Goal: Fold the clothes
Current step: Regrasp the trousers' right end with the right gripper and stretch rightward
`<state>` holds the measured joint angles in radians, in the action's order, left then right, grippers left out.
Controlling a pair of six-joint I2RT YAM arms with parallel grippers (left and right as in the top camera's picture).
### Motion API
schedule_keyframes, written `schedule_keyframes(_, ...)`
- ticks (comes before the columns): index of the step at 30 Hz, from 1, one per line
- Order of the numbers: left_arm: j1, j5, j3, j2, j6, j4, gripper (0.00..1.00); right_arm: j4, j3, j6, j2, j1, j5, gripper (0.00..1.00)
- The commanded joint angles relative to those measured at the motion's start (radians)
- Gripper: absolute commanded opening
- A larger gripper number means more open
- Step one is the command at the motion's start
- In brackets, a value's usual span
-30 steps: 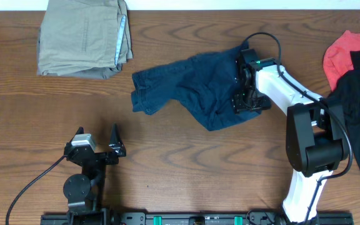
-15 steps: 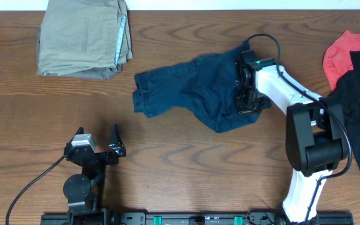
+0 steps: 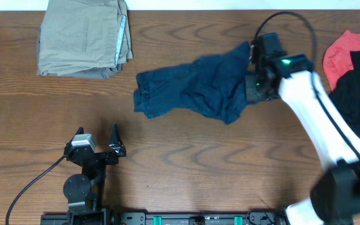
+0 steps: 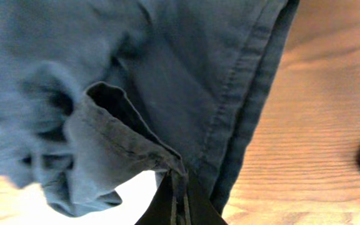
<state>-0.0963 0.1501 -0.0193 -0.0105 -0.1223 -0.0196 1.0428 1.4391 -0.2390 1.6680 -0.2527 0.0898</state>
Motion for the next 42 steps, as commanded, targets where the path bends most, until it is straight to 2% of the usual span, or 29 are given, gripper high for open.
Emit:
schedule_keyframes(1,0.002,0.014,0.015,0.006,0.017,-0.036,0.98,-0.002,0.018,-0.029,-0.110,-0.004,-0.041,0.01)
schedule_keyframes(12,0.002,0.014,0.015,0.006,0.017,-0.036,0.98,-0.006,0.018,-0.030,-0.294,-0.003,-0.151,0.01)
schedule_keyframes(30,0.002,0.021,0.015,0.006,0.011,-0.034,0.98,-0.111,0.018,-0.079,-0.309,0.021,-0.148,0.01)
schedule_keyframes(34,0.002,0.114,0.015,0.006,-0.085,-0.027,0.98,-0.127,0.018,-0.082,-0.309,0.023,-0.159,0.01)
schedule_keyframes(37,0.002,0.131,0.015,0.006,-0.086,-0.022,0.98,-0.135,0.018,-0.082,-0.309,0.023,-0.196,0.01)
schedule_keyframes(42,0.002,0.416,0.015,0.006,-0.101,-0.017,0.98,-0.122,0.018,-0.082,-0.309,0.023,-0.253,0.02)
